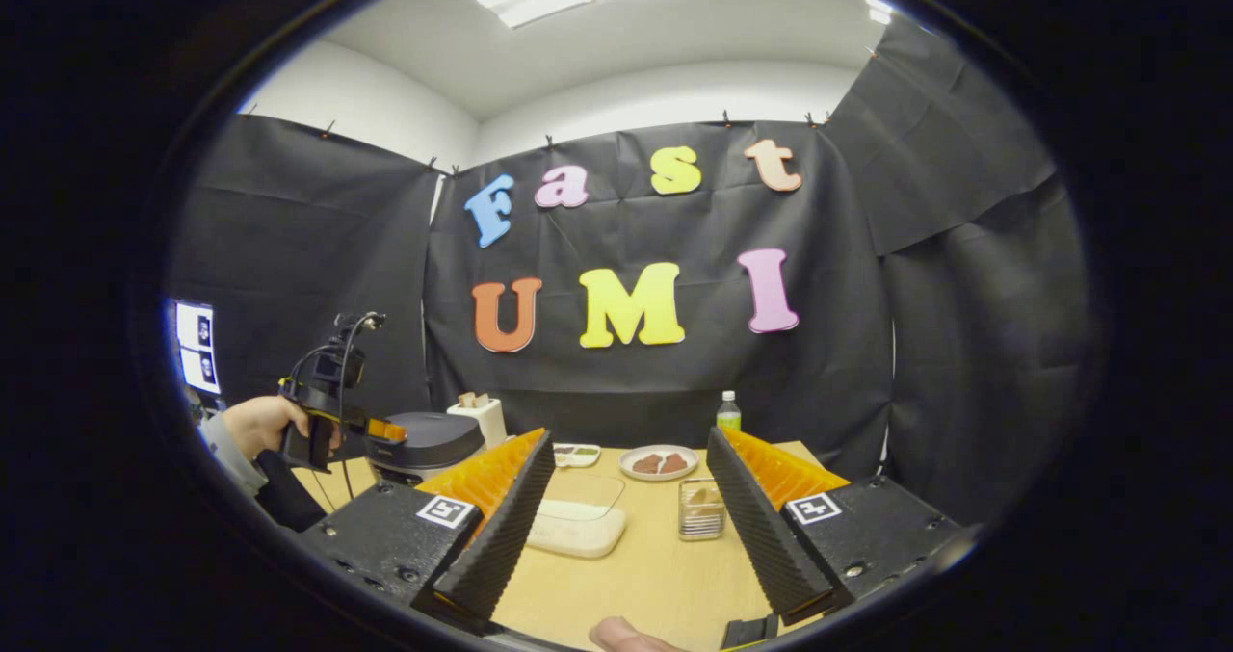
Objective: Close the left gripper, press the button to open the rice cooker; take a wooden spoon from the chopstick holder with the right hand, scoop a spoonful of rice and pour it into the rice cooker, then put the wooden spoon back into the chopstick holder.
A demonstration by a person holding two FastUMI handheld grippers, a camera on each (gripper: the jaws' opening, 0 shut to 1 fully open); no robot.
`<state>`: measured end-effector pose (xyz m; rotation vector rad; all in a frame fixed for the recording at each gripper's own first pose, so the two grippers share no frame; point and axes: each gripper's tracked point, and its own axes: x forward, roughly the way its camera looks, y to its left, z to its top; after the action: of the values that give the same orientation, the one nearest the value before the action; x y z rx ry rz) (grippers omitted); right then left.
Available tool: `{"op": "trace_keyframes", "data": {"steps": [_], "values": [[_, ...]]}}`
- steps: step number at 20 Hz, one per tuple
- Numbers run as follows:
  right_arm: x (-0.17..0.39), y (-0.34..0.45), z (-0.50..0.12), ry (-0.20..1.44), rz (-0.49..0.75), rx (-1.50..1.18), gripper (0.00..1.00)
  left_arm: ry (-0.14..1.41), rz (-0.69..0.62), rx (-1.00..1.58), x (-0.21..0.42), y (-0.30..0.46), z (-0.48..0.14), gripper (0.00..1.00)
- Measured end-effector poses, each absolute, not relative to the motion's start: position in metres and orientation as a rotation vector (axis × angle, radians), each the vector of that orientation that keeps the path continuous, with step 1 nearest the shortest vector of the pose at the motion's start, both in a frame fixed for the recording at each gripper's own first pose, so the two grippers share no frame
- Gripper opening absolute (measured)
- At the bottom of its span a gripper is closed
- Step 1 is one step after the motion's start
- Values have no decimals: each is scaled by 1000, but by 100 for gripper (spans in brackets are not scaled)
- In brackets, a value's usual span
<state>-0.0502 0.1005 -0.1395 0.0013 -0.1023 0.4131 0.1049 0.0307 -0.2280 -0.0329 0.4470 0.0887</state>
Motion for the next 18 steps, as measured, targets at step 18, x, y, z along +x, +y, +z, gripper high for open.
{"op": "trace_keyframes", "data": {"steps": [18], "values": [[-44,86,-127,-96,354,39,100,50,42,-99,8,-11,-130,94]]}}
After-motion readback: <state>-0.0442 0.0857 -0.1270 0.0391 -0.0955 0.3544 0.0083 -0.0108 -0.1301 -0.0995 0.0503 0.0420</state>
